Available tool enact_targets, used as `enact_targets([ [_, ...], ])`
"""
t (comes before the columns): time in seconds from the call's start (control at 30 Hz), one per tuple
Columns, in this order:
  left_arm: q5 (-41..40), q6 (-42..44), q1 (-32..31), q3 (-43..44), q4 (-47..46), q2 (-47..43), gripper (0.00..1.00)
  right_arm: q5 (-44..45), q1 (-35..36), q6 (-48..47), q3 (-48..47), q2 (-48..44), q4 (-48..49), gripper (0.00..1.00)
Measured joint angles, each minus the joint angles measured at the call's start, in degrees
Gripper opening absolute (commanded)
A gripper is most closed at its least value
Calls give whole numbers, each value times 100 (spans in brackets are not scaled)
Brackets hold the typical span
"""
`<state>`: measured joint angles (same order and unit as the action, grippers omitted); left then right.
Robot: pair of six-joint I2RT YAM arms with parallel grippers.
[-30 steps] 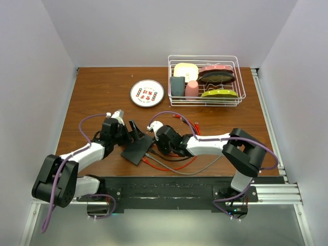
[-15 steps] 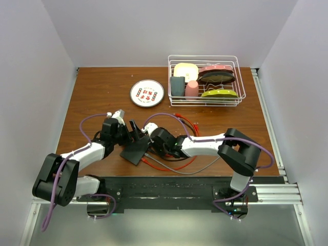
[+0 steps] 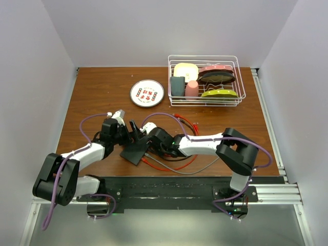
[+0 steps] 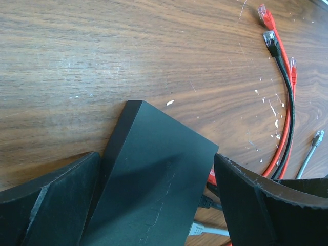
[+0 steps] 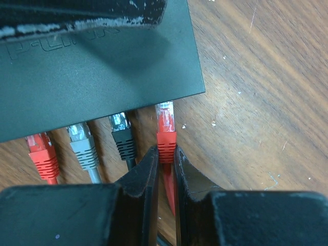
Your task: Insert the plug into the switch port
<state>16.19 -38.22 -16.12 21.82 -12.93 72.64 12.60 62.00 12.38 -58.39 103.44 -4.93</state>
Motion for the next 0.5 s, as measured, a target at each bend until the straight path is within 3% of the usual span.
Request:
enact_targets([
  [0.5,13,197,74,-96,-144,68,72,190,111,0,-409,221,-435,0],
])
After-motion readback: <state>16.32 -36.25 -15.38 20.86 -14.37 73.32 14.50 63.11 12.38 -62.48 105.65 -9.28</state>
